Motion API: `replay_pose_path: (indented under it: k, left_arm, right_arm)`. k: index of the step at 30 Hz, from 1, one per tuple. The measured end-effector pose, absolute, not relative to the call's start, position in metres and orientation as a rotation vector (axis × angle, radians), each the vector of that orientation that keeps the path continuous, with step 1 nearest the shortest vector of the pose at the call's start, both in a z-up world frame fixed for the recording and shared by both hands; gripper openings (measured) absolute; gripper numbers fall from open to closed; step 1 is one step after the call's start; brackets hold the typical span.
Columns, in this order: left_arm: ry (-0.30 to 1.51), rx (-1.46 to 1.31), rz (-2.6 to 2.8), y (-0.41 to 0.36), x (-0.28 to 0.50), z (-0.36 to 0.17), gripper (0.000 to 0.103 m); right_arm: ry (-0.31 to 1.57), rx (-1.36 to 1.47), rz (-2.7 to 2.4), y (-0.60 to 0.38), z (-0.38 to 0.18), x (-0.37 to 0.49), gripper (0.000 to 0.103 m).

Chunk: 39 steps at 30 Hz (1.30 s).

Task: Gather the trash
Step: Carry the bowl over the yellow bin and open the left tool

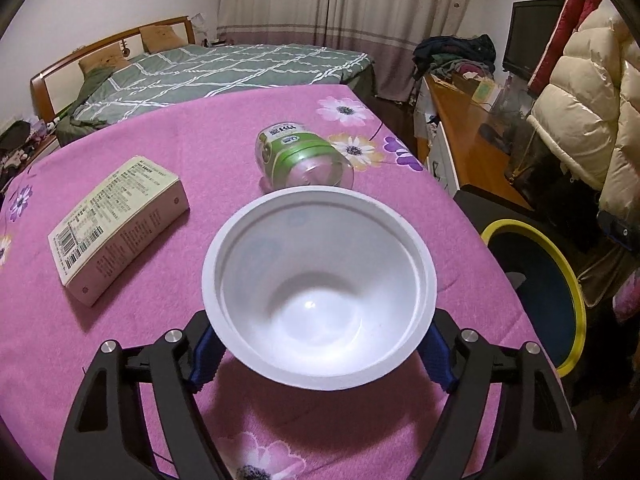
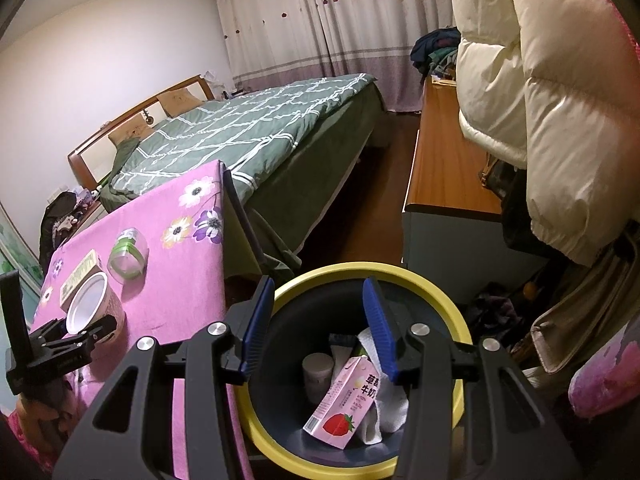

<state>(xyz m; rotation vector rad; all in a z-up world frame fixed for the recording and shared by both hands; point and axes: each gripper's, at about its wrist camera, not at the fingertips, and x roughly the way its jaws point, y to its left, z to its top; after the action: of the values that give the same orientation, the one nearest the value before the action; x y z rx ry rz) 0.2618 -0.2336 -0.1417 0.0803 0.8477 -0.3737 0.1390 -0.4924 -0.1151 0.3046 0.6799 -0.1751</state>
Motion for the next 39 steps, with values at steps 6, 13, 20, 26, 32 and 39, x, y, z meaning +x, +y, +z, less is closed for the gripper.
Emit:
replay_pose_path:
  k: [6,13,20,26,32,39]
  left_arm:
    - [0.8,0.104,-0.392,-0.237,0.251,-0.129,0.078]
    - [0.767,0.121,-0.486,-0.255,0.228,-0.102,0.079]
    - [0.752,0.17,-0.604,-0.302,0.212,-0.085,0.079]
    - [0.775,0.227,-0.715,-0.361,0.2,-0.083,0.079]
    - [0.827,0.25,-0.801,-0.412,0.196,-0.095,0.079]
    - [0.815,0.298,-0.796,-0.445,0.196,-0.107,0.09]
  right_arm:
    - [0.68,0.293,-0.19,-0.492,-0.115,0.137,0.044]
    - [0.677,0.261,-0.262,-0.498,-0.117,0.119,0.044]
    - [0.699,0.241,-0.33,-0.504,-0.128,0.085,0.045]
    - [0.713,0.25,-0.37,-0.51,-0.138,0.053,0.045]
    - [0.708,0.273,-0.4,-0.521,-0.142,0.029,0.048]
    - [0.703,0.297,-0.41,-0.529,-0.145,0.017,0.048]
